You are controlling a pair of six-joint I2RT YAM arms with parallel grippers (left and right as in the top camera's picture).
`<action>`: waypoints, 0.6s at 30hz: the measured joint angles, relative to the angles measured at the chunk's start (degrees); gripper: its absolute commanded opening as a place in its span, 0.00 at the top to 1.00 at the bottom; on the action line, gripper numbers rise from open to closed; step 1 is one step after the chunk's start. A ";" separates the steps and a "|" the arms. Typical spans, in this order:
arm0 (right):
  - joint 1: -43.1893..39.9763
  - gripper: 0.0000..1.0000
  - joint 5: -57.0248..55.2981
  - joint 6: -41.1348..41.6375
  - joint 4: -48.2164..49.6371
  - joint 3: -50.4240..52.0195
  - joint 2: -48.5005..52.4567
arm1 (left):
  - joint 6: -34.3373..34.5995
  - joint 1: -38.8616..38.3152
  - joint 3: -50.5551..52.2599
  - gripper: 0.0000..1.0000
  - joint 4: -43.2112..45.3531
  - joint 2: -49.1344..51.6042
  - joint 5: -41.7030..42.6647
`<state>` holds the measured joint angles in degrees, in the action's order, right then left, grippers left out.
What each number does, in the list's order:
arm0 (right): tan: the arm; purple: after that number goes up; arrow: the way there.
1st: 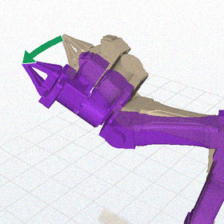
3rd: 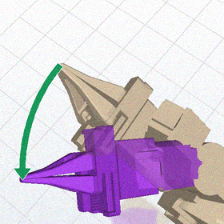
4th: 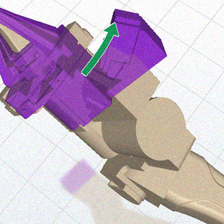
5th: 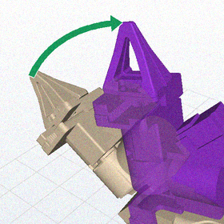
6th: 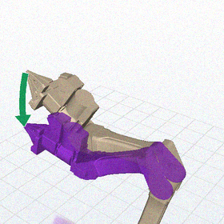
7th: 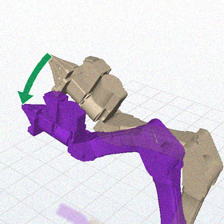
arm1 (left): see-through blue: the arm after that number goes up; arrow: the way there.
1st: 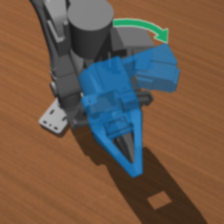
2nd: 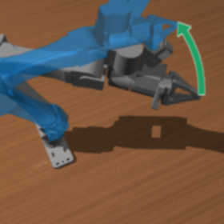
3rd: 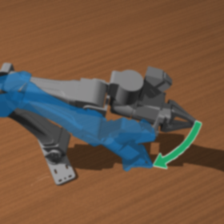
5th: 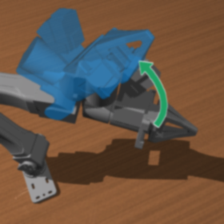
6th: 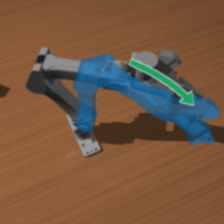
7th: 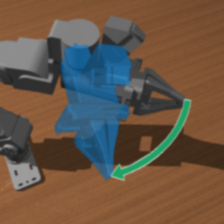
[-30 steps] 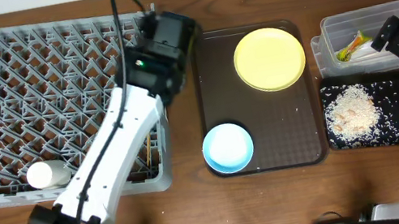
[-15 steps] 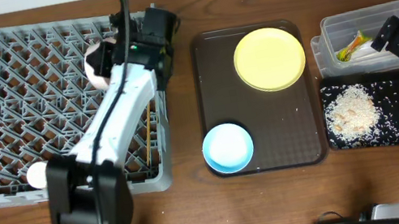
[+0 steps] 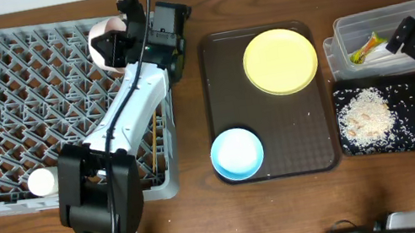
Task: Sort waste into correct bins and load items into the dishwasher
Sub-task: 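Carry the pink bowl to the rack and stand it upright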
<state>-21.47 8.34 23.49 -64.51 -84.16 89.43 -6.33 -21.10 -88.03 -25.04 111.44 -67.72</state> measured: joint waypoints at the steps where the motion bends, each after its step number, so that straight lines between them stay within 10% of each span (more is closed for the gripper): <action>1: 0.00 0.01 0.00 0.00 0.00 0.00 0.00 | -0.04 0.00 0.00 0.93 0.00 0.00 0.11; 18: 0.00 0.01 0.00 0.00 0.00 0.00 0.00 | -1.09 0.00 0.00 0.92 -0.57 5.25 -2.73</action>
<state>-21.47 8.34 23.49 -64.51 -84.16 89.43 -7.42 -21.10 -88.03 -25.61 116.68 -70.46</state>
